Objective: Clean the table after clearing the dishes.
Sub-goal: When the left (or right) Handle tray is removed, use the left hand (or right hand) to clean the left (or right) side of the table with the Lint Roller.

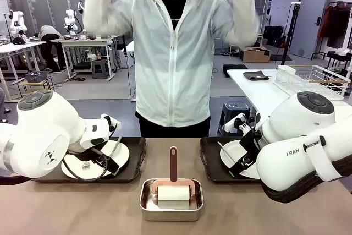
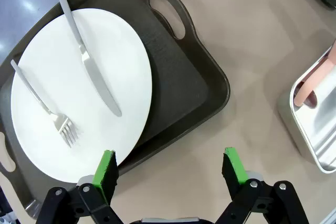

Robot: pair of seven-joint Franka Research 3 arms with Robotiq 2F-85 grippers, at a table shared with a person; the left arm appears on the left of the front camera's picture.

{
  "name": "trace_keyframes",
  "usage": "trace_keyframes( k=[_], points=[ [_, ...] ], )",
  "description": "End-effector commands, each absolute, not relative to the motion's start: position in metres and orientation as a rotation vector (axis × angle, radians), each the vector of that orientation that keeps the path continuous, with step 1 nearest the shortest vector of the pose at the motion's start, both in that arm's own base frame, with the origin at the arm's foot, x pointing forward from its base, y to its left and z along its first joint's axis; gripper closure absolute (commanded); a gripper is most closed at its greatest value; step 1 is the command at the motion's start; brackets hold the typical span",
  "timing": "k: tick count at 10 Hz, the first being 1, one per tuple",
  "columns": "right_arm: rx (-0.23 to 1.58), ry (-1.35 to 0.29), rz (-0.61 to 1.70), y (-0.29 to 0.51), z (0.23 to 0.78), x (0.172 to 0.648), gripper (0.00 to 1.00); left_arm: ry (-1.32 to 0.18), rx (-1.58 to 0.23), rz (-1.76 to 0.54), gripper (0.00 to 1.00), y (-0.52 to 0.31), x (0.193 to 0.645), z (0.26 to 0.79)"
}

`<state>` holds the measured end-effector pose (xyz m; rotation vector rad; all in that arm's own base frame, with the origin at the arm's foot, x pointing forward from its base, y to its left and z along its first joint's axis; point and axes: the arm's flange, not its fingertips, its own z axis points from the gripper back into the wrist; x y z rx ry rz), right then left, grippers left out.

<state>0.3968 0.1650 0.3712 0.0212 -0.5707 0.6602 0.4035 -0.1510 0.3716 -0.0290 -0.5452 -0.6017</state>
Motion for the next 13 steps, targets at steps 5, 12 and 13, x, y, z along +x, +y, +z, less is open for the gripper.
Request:
trace_keyframes(
  k=[5, 12, 13],
  points=[
    [0.021, -0.571, 0.660, 0.165, 0.371, 0.397, 0.00, -0.545, -0.029, -0.602, 0.00, -0.151, 0.403, 0.372],
    [0.115, -0.516, 0.691, 0.159, 0.396, 0.420, 0.00, -0.519, 0.003, -0.644, 0.00, -0.148, 0.416, 0.395],
    [0.154, -0.494, 0.685, 0.156, 0.408, 0.432, 0.00, -0.462, -0.062, -0.672, 0.00, -0.143, 0.424, 0.406]
  ],
)
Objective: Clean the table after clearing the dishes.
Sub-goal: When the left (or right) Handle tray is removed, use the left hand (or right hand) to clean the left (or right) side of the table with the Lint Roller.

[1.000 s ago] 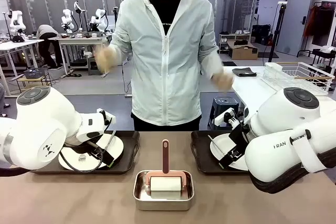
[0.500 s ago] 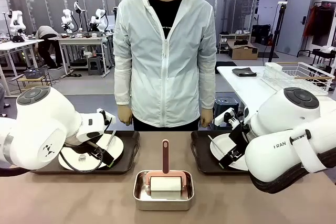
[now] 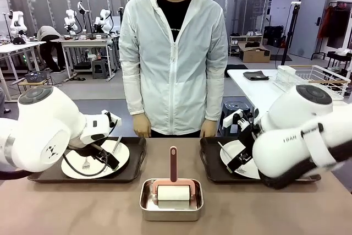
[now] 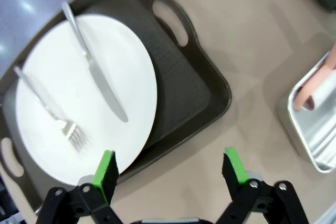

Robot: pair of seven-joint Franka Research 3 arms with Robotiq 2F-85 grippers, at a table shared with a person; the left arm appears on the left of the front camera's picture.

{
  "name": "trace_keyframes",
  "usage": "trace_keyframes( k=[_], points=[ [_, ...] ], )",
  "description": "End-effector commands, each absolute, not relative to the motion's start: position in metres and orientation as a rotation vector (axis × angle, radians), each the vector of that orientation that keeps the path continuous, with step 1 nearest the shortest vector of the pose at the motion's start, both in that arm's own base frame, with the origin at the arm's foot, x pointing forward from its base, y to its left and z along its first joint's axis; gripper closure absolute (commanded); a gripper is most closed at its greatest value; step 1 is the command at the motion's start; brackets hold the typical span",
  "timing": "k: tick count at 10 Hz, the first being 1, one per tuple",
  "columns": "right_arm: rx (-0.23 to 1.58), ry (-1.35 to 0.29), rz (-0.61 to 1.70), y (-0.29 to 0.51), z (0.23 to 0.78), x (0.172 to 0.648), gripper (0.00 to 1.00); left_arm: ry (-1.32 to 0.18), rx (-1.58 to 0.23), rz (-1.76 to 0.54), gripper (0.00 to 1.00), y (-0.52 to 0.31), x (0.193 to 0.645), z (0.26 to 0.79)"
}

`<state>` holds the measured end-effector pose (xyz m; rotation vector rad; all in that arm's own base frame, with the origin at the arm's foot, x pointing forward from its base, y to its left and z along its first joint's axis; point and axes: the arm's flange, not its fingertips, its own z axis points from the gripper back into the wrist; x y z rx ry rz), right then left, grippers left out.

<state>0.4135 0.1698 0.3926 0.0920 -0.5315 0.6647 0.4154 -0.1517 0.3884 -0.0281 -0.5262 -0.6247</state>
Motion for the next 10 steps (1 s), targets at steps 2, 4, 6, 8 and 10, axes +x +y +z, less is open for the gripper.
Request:
trace_keyframes(
  k=[2, 4, 6, 8, 10],
  points=[
    [0.253, -0.443, 0.654, 0.141, 0.431, 0.456, 0.00, -0.395, -0.176, -0.700, 0.00, -0.127, 0.440, 0.433],
    [0.471, -0.382, 0.599, 0.121, 0.452, 0.472, 0.00, -0.332, -0.441, -0.754, 0.00, -0.098, 0.448, 0.461],
    [0.745, -0.326, 0.542, 0.092, 0.463, 0.475, 0.00, -0.302, -0.756, -0.744, 0.00, -0.058, 0.452, 0.473],
    [1.021, -0.250, 0.512, 0.049, 0.465, 0.476, 0.00, -0.286, -0.983, -0.685, 0.00, -0.007, 0.453, 0.465],
    [1.250, -0.222, 0.479, 0.002, 0.457, 0.485, 0.00, -0.323, -1.230, -0.617, 0.00, 0.043, 0.460, 0.452]
  ],
)
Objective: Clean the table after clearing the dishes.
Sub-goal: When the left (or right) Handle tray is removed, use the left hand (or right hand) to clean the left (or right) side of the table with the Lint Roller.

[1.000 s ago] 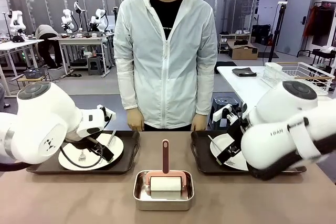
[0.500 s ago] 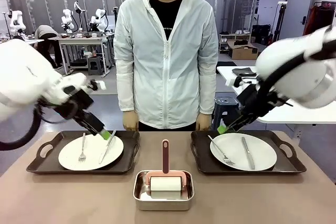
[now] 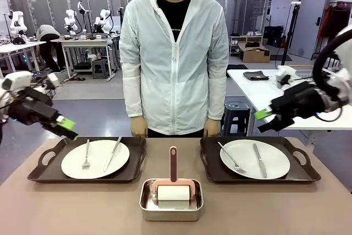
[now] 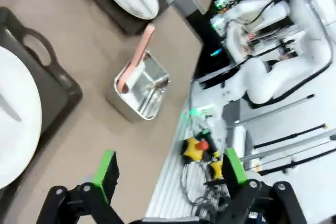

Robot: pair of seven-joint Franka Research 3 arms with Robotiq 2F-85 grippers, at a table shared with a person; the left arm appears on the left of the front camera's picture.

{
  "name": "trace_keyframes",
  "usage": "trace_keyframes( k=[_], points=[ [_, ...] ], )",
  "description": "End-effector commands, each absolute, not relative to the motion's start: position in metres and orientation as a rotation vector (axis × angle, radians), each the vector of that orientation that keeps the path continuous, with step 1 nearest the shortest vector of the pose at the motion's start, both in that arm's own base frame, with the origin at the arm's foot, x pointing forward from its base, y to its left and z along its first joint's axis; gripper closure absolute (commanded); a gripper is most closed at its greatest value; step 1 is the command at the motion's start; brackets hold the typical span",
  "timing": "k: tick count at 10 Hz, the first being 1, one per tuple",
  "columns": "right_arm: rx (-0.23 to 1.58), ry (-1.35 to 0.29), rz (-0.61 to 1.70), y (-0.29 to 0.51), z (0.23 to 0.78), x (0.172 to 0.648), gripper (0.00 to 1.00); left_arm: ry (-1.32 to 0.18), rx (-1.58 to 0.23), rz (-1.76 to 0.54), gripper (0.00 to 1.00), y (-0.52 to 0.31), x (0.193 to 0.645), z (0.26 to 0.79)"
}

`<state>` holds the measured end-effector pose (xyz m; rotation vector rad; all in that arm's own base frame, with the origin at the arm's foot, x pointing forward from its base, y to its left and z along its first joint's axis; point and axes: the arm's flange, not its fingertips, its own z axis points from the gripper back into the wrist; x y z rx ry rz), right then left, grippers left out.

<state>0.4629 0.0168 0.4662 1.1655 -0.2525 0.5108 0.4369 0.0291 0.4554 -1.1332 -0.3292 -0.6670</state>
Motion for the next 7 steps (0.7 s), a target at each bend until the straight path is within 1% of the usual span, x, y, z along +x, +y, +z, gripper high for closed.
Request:
trace_keyframes(
  k=[1, 3, 5, 7],
  points=[
    [1.304, -0.259, 0.427, -0.031, 0.456, 0.488, 0.00, -0.364, -1.323, -0.531, 0.00, 0.077, 0.462, 0.445],
    [1.376, -0.363, 0.263, -0.101, 0.447, 0.489, 0.00, -0.455, -1.441, -0.353, 0.00, 0.150, 0.457, 0.434],
    [1.374, -0.425, 0.153, -0.173, 0.432, 0.473, 0.00, -0.473, -1.429, -0.192, 0.00, 0.218, 0.437, 0.419],
    [1.387, -0.496, 0.003, -0.225, 0.419, 0.452, 0.00, -0.546, -1.410, -0.066, 0.00, 0.265, 0.409, 0.414]
  ],
)
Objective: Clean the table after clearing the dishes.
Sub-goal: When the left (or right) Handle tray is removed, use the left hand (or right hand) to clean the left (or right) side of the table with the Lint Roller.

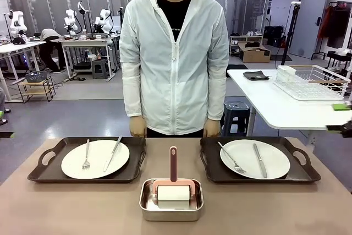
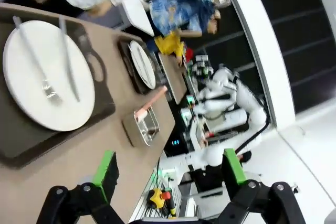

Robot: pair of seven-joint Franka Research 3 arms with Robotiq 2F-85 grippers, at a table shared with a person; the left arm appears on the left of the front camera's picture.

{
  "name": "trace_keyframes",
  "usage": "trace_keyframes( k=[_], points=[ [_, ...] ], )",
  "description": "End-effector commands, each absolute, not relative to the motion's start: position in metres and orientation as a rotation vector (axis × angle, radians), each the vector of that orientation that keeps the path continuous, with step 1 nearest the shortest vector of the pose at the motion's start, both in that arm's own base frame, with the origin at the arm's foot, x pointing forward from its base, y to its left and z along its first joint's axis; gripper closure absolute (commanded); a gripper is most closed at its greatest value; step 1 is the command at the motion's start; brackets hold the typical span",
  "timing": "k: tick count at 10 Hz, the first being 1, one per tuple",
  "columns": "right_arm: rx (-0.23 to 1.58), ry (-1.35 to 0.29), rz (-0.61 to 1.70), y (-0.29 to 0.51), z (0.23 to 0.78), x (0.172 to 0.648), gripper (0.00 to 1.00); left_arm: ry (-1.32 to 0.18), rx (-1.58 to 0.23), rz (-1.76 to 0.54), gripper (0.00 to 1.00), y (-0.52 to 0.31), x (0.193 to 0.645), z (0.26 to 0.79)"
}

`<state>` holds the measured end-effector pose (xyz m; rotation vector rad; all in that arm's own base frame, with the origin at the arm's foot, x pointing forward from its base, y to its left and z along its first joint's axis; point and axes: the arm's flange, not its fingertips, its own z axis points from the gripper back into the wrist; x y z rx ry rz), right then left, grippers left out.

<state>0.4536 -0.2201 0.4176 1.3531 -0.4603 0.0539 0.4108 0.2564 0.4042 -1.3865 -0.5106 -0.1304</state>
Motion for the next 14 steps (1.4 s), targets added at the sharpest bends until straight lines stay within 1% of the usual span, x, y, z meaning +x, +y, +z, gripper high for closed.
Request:
trace_keyframes(
  k=[1, 3, 5, 6, 7, 14],
  points=[
    [1.390, -0.523, -0.059, -0.246, 0.413, 0.440, 0.00, -0.571, -1.393, 0.005, 0.00, 0.286, 0.392, 0.410],
    [1.390, -0.582, -0.171, -0.284, 0.398, 0.414, 0.00, -0.631, -1.361, 0.101, 0.00, 0.315, 0.361, 0.407],
    [1.384, -0.605, -0.233, -0.305, 0.382, 0.390, 0.00, -0.642, -1.304, 0.160, 0.00, 0.328, 0.342, 0.413],
    [1.379, -0.603, -0.211, -0.303, 0.378, 0.390, 0.00, -0.642, -1.287, 0.128, 0.00, 0.324, 0.345, 0.418],
    [1.359, -0.588, -0.202, -0.309, 0.383, 0.394, 0.00, -0.626, -1.325, 0.113, 0.00, 0.338, 0.345, 0.406],
    [1.359, -0.588, -0.202, -0.309, 0.383, 0.394, 0.00, -0.626, -1.325, 0.113, 0.00, 0.338, 0.345, 0.406]
  ],
)
